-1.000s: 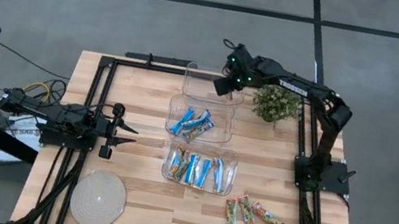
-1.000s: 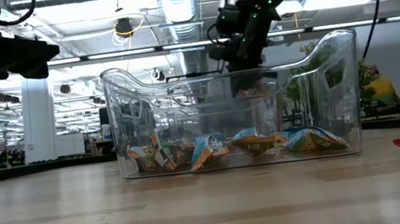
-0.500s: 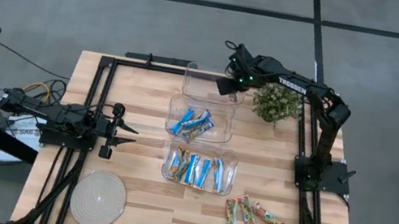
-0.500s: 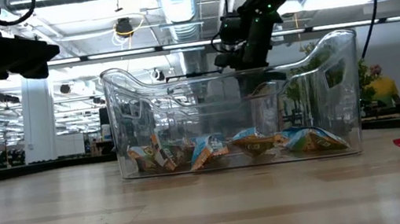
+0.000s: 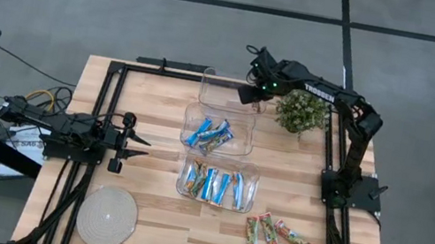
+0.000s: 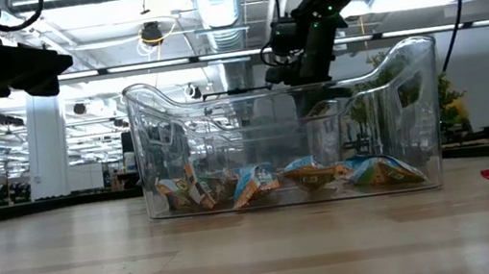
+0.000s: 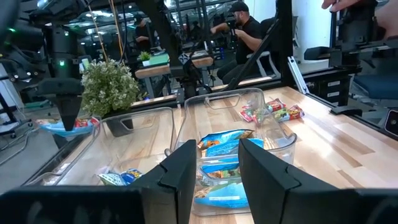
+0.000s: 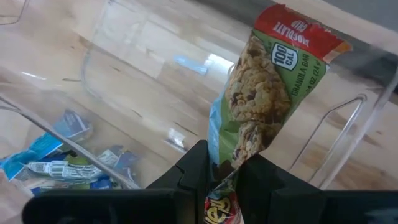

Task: Pick and place Granola Bars by type
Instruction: Put the red granola bar into the top transparent bin

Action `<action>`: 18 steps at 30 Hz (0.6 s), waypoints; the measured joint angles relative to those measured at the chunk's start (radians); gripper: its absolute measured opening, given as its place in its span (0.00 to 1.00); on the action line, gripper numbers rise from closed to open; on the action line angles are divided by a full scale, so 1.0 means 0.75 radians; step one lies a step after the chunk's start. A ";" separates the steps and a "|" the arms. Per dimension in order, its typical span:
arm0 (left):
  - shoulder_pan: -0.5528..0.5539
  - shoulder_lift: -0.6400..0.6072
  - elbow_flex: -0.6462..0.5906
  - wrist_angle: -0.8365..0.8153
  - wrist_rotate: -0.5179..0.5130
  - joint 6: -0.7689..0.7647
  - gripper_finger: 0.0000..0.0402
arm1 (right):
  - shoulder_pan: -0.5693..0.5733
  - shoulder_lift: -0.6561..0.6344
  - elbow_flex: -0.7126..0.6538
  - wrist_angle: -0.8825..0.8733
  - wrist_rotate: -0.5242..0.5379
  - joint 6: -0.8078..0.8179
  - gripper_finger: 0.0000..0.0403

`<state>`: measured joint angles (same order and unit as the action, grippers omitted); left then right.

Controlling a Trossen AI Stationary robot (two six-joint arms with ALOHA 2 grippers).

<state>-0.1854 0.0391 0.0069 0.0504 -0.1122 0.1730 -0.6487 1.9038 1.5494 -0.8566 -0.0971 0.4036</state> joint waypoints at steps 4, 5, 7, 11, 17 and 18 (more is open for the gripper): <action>0.000 0.000 0.000 0.000 0.000 0.009 0.28 | -0.002 0.000 0.000 0.000 0.003 -0.015 0.15; 0.000 0.000 0.000 0.000 0.000 0.009 0.28 | -0.002 0.000 0.000 0.000 0.003 -0.016 0.15; 0.000 0.000 0.000 0.000 0.000 0.001 0.28 | -0.002 0.000 0.000 0.000 0.003 -0.017 0.15; 0.000 0.000 0.000 0.000 0.000 0.008 0.28 | -0.003 0.000 -0.001 0.001 0.002 -0.028 0.16; 0.000 0.000 0.000 0.000 0.000 0.001 0.28 | -0.003 -0.001 -0.001 0.001 0.014 -0.027 0.27; 0.000 0.000 0.000 0.000 0.000 0.005 0.28 | -0.003 -0.001 -0.001 0.001 0.026 -0.027 0.29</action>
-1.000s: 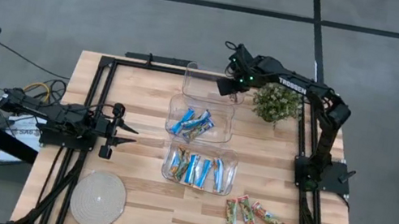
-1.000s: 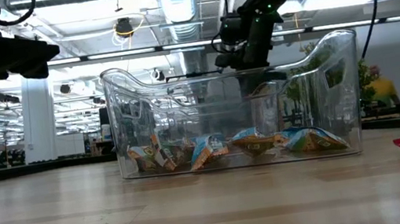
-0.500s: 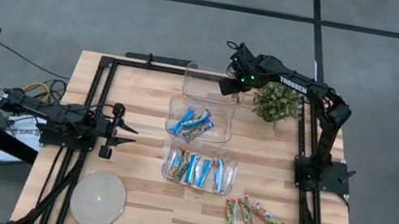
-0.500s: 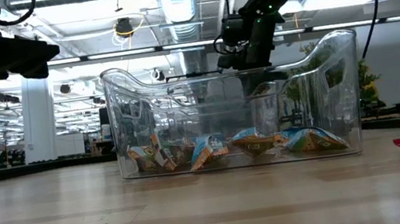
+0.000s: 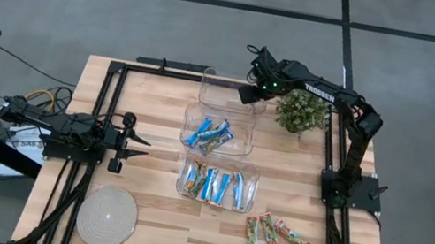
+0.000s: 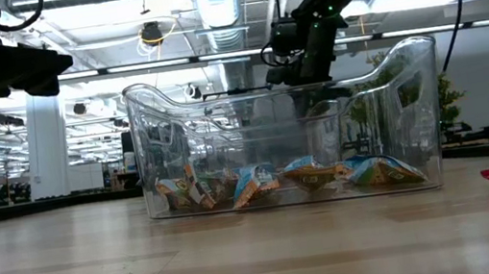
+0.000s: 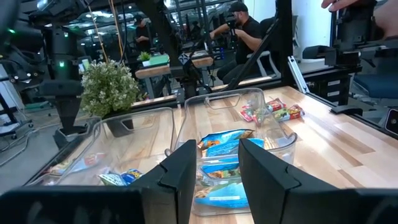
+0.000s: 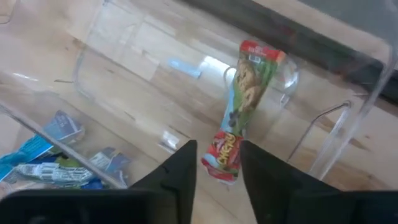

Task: Pick and place Granola Bars by type
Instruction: Put the red granola bar into the top transparent bin

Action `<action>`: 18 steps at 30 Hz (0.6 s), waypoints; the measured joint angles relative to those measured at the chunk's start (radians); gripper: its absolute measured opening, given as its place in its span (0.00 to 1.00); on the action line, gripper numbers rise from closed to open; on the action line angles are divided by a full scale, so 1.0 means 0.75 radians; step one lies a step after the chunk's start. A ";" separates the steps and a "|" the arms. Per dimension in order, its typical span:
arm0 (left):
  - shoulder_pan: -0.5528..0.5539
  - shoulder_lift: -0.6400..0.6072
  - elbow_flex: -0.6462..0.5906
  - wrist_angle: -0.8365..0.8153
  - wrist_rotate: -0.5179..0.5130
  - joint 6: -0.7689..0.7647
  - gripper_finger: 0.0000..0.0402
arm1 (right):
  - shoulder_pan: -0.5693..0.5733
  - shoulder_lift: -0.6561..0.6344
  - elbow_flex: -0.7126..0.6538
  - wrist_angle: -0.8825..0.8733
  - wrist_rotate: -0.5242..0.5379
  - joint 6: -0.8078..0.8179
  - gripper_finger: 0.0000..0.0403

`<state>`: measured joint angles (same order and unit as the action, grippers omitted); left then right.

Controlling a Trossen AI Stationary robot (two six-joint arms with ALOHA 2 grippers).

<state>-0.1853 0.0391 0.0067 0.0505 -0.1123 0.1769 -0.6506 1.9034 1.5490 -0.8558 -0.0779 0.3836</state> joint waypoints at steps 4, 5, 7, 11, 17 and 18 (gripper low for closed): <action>0.000 0.000 0.000 0.000 0.000 -0.004 0.28 | 0.000 0.000 0.000 0.004 0.007 0.000 0.39; 0.000 0.000 0.000 0.000 0.001 -0.005 0.28 | 0.000 0.000 0.000 0.006 0.007 0.000 0.41; 0.000 0.000 0.000 0.000 0.000 -0.003 0.28 | 0.000 0.000 0.000 0.006 0.007 0.000 0.44; 0.000 0.000 0.000 0.000 0.000 -0.001 0.28 | 0.000 0.000 0.000 0.007 0.004 0.001 0.50; 0.000 0.000 0.000 0.000 0.000 0.004 0.28 | 0.004 -0.015 -0.001 0.055 -0.103 0.001 0.51; 0.000 0.000 0.000 0.000 0.000 0.002 0.28 | 0.008 -0.020 -0.001 0.073 -0.124 0.001 0.51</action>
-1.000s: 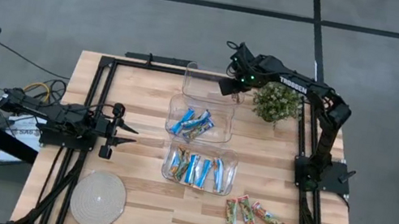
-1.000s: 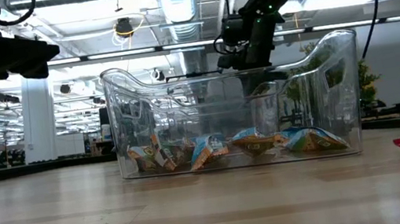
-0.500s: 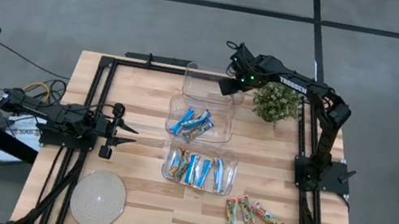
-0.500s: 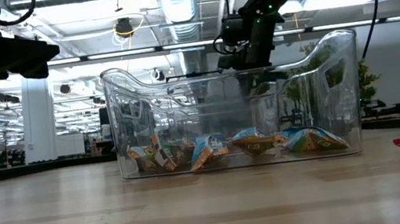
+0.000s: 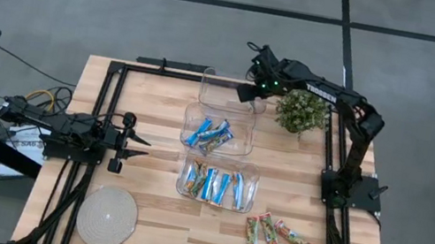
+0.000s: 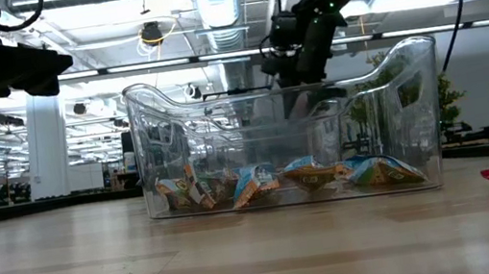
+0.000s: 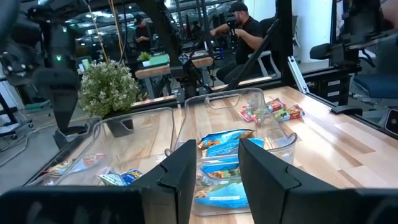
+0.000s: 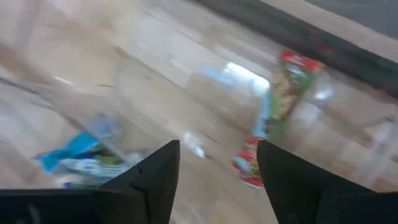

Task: Pick and place Granola Bars by type
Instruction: Put the red granola bar into the top transparent bin

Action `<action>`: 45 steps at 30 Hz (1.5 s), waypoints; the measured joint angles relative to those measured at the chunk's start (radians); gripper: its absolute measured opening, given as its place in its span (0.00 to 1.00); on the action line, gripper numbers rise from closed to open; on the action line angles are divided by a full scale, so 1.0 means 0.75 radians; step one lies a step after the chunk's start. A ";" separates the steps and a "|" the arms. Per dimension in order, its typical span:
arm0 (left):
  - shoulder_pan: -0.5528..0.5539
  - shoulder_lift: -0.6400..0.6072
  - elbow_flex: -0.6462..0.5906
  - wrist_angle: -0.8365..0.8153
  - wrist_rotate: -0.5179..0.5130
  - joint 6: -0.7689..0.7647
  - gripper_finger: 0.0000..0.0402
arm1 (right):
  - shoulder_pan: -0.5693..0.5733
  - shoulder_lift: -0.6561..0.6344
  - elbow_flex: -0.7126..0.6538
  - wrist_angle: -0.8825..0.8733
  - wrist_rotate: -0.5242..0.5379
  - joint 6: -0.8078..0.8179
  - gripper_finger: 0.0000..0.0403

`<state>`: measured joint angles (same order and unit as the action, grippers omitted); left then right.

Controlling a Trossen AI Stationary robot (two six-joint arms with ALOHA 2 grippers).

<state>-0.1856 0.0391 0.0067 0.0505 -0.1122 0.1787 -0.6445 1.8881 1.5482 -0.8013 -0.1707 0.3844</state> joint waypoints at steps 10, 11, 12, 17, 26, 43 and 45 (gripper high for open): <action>0.000 0.000 0.000 0.000 0.000 -0.008 0.28 | 0.054 -0.111 0.000 0.033 -0.094 0.001 0.47; 0.000 0.000 0.000 0.000 0.000 -0.006 0.28 | 0.066 -0.129 0.000 0.033 -0.095 0.001 0.46; 0.000 0.000 0.000 0.000 0.000 -0.002 0.28 | 0.079 -0.148 0.000 0.033 -0.097 0.008 0.46; 0.000 0.000 0.000 0.000 0.000 -0.008 0.28 | 0.168 -0.258 0.000 0.041 -0.091 0.056 0.45; 0.000 0.000 0.000 0.000 0.000 -0.006 0.28 | 0.399 -0.423 0.000 0.025 -0.087 0.072 0.45; 0.000 0.000 0.000 0.000 0.000 0.001 0.28 | 0.989 -0.622 0.001 -0.009 -0.084 0.067 0.45; 0.000 0.000 0.000 0.000 0.000 -0.001 0.28 | 1.056 -0.634 0.001 -0.009 -0.085 0.067 0.45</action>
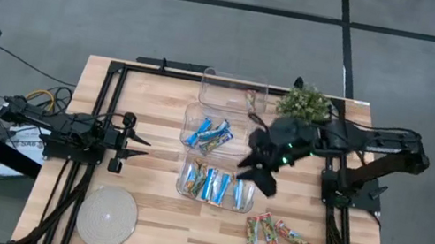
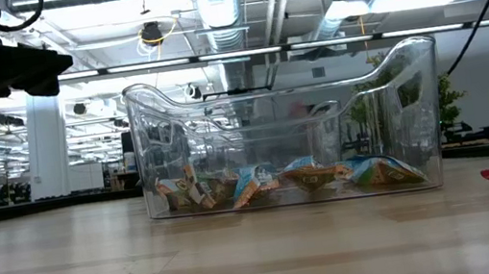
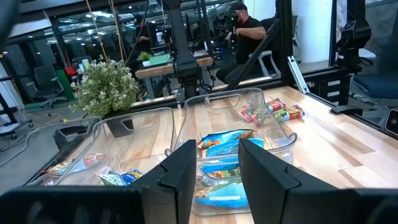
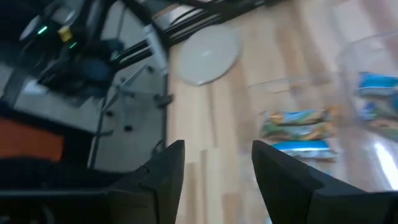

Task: Pick and place Granola Bars by type
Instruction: Put the red granola bar into the top transparent bin

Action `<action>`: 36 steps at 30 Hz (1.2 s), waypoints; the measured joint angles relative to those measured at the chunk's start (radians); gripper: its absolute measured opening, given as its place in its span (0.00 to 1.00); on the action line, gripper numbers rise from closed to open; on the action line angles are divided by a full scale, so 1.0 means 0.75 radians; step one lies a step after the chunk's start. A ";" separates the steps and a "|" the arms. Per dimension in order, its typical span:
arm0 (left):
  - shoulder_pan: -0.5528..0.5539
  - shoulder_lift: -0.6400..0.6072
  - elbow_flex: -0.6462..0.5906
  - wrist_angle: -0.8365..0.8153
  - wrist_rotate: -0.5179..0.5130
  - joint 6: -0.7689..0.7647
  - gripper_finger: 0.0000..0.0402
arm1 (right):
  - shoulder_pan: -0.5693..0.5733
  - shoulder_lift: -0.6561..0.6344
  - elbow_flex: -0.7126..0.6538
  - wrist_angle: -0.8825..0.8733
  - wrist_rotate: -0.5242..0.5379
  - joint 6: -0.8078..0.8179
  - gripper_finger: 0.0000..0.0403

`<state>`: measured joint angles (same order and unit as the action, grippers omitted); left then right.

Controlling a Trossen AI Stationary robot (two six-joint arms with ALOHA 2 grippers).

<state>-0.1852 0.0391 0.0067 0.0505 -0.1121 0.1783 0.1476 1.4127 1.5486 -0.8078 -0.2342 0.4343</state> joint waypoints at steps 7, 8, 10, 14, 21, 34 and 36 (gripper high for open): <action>0.000 0.000 0.000 0.000 0.000 0.001 0.28 | 0.222 -0.031 0.001 -0.003 0.000 0.000 0.44; 0.000 0.000 0.000 0.000 0.000 -0.003 0.28 | 0.252 -0.034 0.001 -0.014 0.000 0.000 0.44; 0.000 0.000 0.000 0.000 0.000 -0.007 0.28 | 0.305 -0.035 0.001 -0.052 0.000 0.003 0.44; 0.000 0.000 0.000 0.000 0.000 0.001 0.28 | 0.401 -0.034 0.001 -0.142 0.042 0.052 0.43; 0.000 0.000 0.000 0.000 0.000 0.002 0.28 | 0.537 -0.025 0.001 -0.376 0.200 0.244 0.43; 0.000 0.000 0.000 0.000 0.000 -0.002 0.28 | 0.698 0.029 0.001 -0.675 0.320 0.715 0.43; 0.000 0.000 0.000 0.000 0.000 0.002 0.28 | 0.707 0.038 0.000 -0.712 0.320 0.785 0.43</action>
<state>-0.1853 0.0391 0.0067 0.0504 -0.1120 0.1797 0.6780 1.4415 1.5490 -1.3418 0.0055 1.0233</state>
